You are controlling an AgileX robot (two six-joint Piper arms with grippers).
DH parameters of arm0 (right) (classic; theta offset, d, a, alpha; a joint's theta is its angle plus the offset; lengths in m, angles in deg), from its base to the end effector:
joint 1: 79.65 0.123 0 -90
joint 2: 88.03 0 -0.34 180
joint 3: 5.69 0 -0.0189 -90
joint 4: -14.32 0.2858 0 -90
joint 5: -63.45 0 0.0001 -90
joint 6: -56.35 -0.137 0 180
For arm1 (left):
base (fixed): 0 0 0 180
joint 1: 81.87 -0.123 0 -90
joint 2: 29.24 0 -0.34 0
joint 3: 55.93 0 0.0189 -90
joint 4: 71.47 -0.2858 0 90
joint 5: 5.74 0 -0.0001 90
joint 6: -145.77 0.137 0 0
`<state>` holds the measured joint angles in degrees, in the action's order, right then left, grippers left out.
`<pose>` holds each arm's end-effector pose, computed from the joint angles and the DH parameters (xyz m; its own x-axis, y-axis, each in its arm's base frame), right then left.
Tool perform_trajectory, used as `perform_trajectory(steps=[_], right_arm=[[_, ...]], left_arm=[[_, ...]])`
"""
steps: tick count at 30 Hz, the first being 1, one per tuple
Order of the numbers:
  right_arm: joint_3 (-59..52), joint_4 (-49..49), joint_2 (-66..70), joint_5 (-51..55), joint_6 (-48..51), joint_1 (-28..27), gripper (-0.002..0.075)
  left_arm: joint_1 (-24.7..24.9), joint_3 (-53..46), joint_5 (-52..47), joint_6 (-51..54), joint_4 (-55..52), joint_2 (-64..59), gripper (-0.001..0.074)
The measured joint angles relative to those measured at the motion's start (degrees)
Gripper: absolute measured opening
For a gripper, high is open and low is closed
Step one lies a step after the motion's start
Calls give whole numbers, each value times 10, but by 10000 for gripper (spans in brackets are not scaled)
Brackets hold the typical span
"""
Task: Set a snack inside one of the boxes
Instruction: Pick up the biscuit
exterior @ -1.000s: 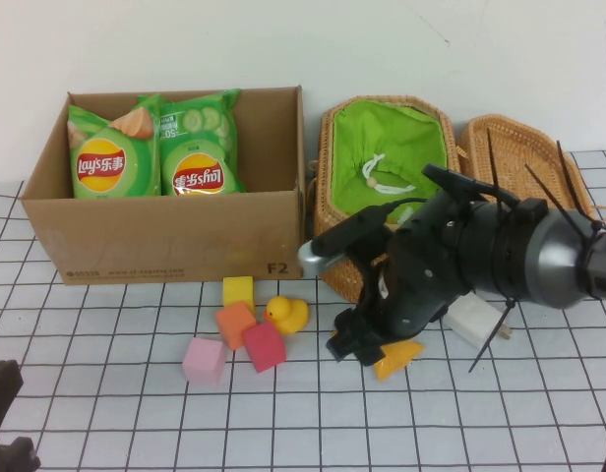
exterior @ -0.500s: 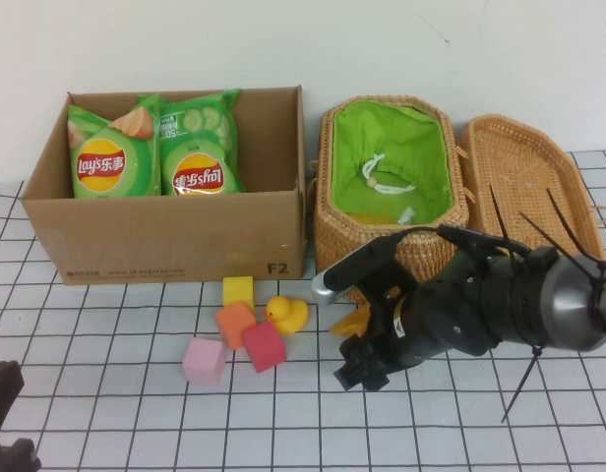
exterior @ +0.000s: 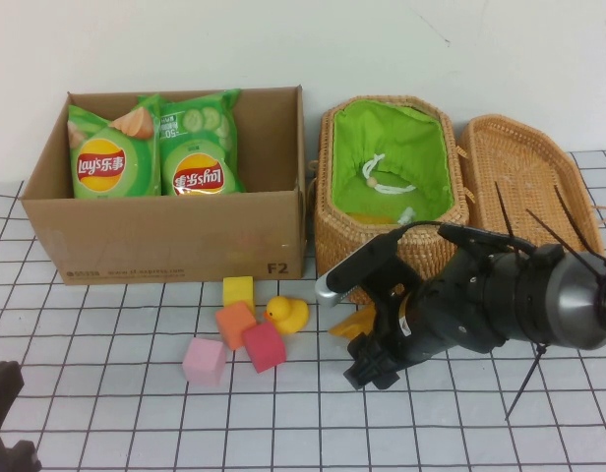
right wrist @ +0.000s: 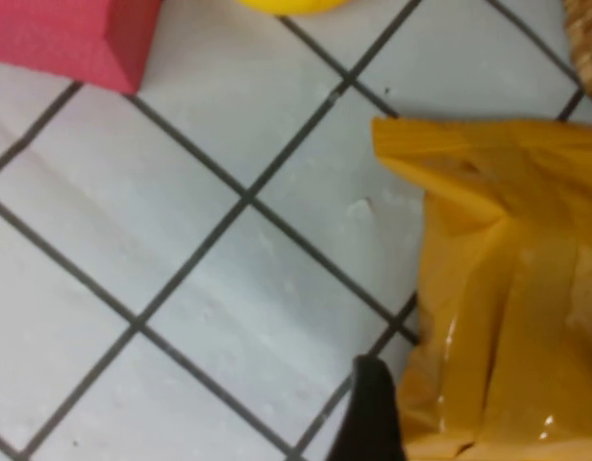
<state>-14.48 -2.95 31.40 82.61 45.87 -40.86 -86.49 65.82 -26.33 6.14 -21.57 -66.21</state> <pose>0.3812 0.2892 0.1433 -0.5875 -0.6031 -0.5396 -0.6453 0.7515 -0.1374 0.1421 -0.0256 0.2777 -0.3422 -0.1564 -0.9265 0.1318 0.9683 -0.2121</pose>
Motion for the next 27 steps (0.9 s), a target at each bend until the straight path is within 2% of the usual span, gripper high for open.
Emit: perform_trajectory(steps=[16, 18, 23, 27], right_arm=[[0, 23, 27, -30, -13, 0, 519], [0, 26, 27, -29, -13, 0, 498], [0, 31, 27, -26, -13, 0, 386], [0, 43, 25, -17, -13, 0, 384]], left_arm=[[0, 0, 0, 4, 10, 0, -1], [0, 0, 0, 4, 10, 0, -1], [0, 0, 0, 4, 10, 0, -1], [0, 0, 0, 6, 11, 0, -1]])
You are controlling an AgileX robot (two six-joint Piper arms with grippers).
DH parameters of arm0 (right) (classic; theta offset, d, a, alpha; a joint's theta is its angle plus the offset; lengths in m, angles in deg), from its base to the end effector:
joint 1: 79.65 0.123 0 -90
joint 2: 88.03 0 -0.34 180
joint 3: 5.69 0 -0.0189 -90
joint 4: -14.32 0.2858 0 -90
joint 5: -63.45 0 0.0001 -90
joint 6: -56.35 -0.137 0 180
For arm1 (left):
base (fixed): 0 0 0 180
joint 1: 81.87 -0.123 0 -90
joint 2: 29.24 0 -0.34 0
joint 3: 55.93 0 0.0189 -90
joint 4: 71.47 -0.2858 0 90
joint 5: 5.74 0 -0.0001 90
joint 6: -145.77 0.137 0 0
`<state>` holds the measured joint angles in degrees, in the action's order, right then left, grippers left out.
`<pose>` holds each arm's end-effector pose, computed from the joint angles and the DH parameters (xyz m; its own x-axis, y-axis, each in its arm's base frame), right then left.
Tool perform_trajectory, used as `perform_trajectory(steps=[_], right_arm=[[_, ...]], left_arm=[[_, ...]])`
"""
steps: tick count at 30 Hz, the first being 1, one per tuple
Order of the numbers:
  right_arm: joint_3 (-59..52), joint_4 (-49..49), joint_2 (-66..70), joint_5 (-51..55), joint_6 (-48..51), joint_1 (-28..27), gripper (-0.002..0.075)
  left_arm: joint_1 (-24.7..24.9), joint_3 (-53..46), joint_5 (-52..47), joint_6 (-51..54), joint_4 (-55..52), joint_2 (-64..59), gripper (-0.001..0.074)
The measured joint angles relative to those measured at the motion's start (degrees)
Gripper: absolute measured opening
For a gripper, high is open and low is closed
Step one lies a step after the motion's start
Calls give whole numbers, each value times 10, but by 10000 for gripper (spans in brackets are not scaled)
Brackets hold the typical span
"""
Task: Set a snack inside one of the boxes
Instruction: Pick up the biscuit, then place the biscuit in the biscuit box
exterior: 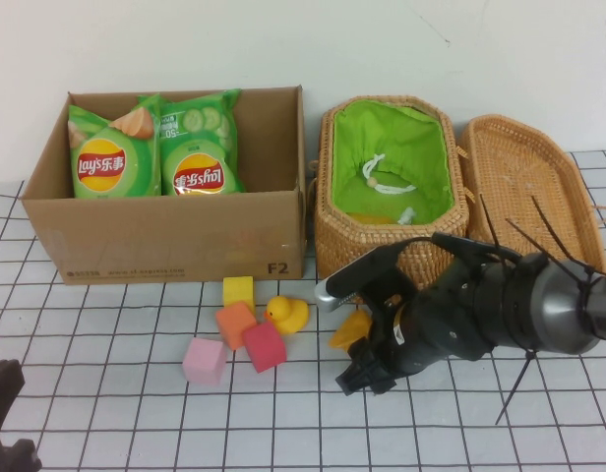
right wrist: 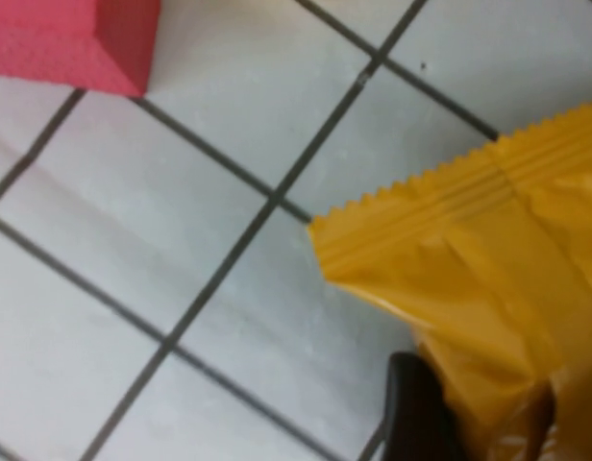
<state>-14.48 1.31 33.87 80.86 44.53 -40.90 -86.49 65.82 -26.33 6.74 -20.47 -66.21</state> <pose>0.3815 0.2943 0.1241 -0.6526 -0.5375 -0.5340 -0.6034 0.7950 -0.0626 0.1422 -0.0261 0.2784 -0.3391 -0.1645 -0.9262 0.1340 0.9661 -0.2207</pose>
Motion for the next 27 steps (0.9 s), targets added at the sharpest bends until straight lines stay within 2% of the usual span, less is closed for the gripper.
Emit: perform_trajectory(steps=[7, 17, 22, 27], right_arm=[[0, 33, -32, 22, -1, 19, 384], [0, 33, -144, -7, -1, 46, 382], [0, -12, -188, -69, -1, 30, 382], [-1, -46, -193, -147, -1, -13, 382]], left_arm=[[0, 0, 0, 0, 0, 0, -1], [0, 0, 0, 0, 0, 0, -1], [0, 0, 0, 0, 0, 0, -1], [0, 0, 0, 0, 0, 0, -1]])
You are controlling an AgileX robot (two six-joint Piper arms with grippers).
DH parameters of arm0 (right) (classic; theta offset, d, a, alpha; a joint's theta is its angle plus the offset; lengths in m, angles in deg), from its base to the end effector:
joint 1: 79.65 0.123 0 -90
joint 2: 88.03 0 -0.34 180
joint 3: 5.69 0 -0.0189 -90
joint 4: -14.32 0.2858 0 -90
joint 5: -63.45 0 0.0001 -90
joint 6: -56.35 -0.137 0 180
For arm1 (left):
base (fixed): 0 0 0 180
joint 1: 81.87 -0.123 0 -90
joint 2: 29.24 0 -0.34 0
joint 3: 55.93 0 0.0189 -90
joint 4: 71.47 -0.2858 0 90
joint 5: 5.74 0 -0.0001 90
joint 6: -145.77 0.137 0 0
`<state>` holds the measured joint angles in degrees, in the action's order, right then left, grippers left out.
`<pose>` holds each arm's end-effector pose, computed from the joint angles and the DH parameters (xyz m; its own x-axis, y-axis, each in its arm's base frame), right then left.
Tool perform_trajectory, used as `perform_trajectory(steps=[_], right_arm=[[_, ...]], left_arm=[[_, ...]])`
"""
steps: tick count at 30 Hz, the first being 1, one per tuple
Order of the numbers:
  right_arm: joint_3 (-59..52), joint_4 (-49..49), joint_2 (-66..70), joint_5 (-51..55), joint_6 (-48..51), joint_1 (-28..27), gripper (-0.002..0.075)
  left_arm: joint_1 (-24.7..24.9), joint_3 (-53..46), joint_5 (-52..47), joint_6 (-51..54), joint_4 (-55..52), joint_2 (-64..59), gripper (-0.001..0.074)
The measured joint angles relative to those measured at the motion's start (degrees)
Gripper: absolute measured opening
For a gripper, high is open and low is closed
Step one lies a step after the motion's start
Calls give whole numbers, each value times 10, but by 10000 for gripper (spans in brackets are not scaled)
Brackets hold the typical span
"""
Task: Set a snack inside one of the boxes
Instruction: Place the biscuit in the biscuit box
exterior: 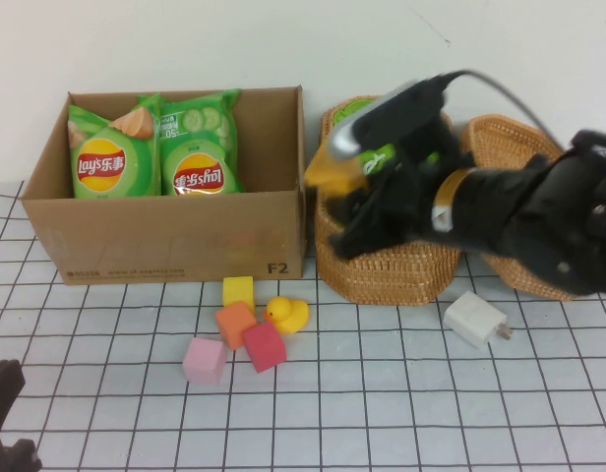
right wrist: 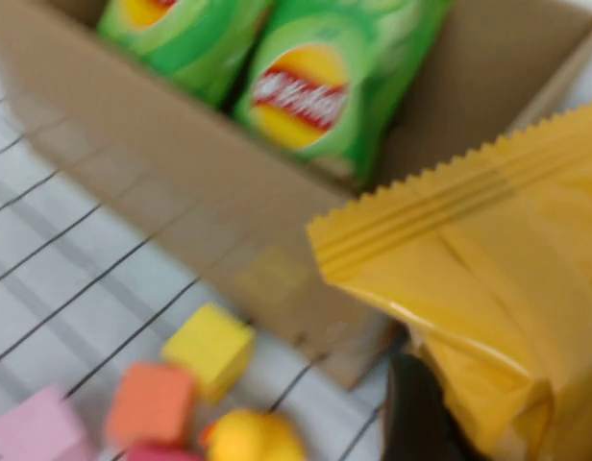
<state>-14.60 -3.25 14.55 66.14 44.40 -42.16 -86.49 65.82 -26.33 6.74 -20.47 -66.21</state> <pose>0.3757 0.2857 0.3118 -0.2635 -0.3251 -0.9082 -0.6270 0.7732 -0.0949 0.1422 -0.0261 0.2784 -0.3391 -0.1645 -0.9262 0.1340 0.9661 -0.2207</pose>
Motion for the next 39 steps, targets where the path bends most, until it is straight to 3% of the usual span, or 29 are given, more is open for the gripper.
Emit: perform_trajectory(steps=[8, 17, 23, 31, 35, 39], right_arm=[[-3, -1, 30, -120, 0, -85, 382], [-3, 29, 98, -188, -1, -104, 386], [28, 61, 159, -190, -1, -112, 537], [62, 90, 179, -174, 16, -121, 571], [63, 59, 153, -119, 29, -121, 528], [63, 19, 97, -23, 35, -119, 354]], left_arm=[[0, 0, 0, 0, 0, 0, -1], [0, 0, 0, 0, 0, 0, -1], [0, 0, 0, 0, 0, 0, -1], [0, 0, -6, 0, 0, 0, -1], [0, 0, -8, 14, 10, 6, -1], [0, 0, -8, 50, 24, 38, -1]])
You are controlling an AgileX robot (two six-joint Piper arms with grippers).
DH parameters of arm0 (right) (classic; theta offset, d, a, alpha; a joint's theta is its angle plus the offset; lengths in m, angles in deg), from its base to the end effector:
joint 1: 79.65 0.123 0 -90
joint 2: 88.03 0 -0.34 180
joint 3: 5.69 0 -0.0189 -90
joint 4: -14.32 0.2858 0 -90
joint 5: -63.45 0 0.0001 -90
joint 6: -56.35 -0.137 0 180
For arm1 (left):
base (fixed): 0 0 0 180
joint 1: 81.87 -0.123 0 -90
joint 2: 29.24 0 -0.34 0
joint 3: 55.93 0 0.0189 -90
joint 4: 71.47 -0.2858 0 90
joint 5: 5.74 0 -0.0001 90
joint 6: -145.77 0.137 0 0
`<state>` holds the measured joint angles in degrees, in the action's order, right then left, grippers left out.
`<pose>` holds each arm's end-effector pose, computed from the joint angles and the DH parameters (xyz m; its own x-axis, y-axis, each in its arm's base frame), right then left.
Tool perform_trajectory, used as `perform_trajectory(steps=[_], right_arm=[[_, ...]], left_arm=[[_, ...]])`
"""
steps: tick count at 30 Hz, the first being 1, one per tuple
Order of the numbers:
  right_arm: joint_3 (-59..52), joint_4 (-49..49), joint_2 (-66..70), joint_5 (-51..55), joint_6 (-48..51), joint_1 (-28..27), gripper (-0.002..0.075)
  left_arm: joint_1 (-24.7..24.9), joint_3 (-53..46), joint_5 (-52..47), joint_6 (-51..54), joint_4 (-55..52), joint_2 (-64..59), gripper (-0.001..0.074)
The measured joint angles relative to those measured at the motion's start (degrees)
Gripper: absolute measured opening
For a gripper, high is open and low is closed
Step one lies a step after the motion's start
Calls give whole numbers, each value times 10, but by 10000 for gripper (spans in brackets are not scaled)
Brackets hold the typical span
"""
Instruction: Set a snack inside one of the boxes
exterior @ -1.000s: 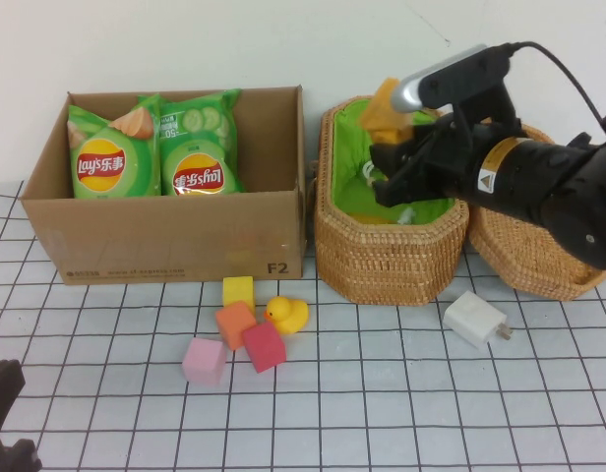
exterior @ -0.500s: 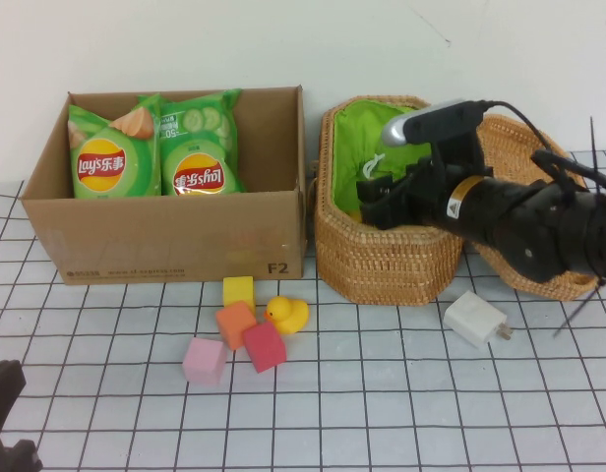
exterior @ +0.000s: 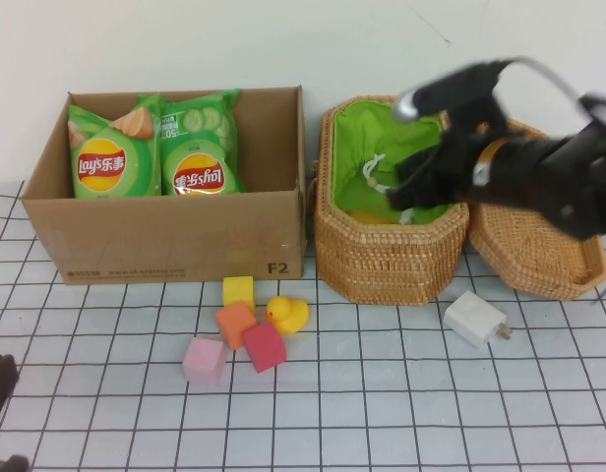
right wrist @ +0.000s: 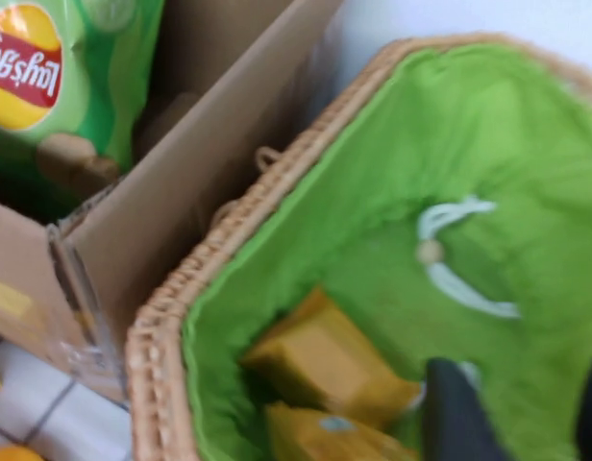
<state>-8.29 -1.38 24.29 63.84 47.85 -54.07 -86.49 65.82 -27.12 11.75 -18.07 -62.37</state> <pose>0.4692 0.2243 0.2756 -0.3284 -0.2962 -0.8969 -0.4752 0.8725 -0.1141 0.1310 -0.0297 0.2879 -0.2682 -0.1127 -0.9567 0.1807 0.9696 -0.1649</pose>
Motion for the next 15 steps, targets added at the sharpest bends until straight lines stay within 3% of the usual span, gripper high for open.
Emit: perform_trajectory(steps=[2, 6, 15], right_arm=[[0, -17, -39, 48, 0, 0, 207], [-10, -34, -123, 104, 8, 0, 45], [-151, -43, -328, 115, 49, 58, 0]], left_arm=[[0, 0, 0, 14, 0, 20, -1], [0, 0, -1, 35, -14, 60, -1], [0, -42, 44, 49, -22, 123, -1]])
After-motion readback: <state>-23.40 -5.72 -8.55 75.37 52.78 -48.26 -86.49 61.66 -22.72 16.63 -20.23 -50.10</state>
